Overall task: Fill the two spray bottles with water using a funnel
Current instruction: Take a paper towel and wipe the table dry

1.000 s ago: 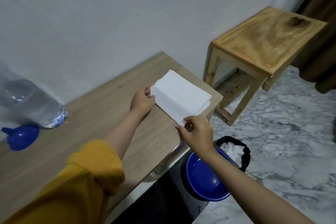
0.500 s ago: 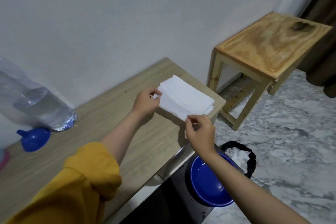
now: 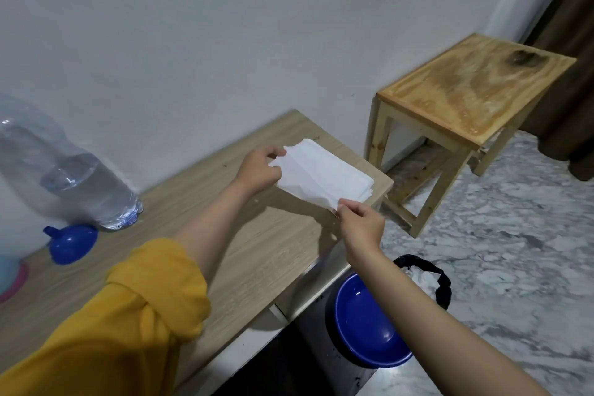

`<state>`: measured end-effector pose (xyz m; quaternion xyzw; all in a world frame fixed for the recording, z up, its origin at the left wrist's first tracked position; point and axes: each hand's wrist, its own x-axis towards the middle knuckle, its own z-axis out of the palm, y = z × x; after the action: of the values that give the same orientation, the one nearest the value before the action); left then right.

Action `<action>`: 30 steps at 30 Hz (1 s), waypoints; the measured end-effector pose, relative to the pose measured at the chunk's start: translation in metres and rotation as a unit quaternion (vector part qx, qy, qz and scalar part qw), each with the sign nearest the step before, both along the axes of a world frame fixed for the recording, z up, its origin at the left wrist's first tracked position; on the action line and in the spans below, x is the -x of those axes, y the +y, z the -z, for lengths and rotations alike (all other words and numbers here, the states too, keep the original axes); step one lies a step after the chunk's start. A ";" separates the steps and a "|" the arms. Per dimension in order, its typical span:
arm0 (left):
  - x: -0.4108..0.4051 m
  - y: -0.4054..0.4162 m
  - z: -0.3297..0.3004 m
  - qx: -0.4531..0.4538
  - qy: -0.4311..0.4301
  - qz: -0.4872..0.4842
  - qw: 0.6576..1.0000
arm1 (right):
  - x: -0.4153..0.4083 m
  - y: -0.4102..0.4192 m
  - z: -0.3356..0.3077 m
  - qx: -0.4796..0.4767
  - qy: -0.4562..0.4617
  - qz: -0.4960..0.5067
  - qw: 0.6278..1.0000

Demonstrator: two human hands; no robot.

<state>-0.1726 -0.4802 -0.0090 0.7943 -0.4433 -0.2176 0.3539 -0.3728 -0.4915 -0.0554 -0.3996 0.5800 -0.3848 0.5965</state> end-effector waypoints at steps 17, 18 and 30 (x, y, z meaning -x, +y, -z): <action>0.016 -0.027 -0.088 0.106 -0.034 -0.012 0.994 | 0.009 -0.030 -0.080 0.247 0.006 0.021 0.969; 0.016 -0.030 -0.096 0.109 -0.033 -0.013 0.993 | 0.009 -0.035 -0.087 0.254 0.006 0.020 0.967; 0.022 -0.056 -0.133 0.076 0.086 -0.029 0.993 | 0.014 -0.075 -0.128 0.171 -0.006 0.032 0.985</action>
<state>-0.1950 -0.5358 0.1239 0.7561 -0.4030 -0.2403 0.4563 -0.3868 -0.5670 0.0724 -0.4743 0.5144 -0.5000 0.5103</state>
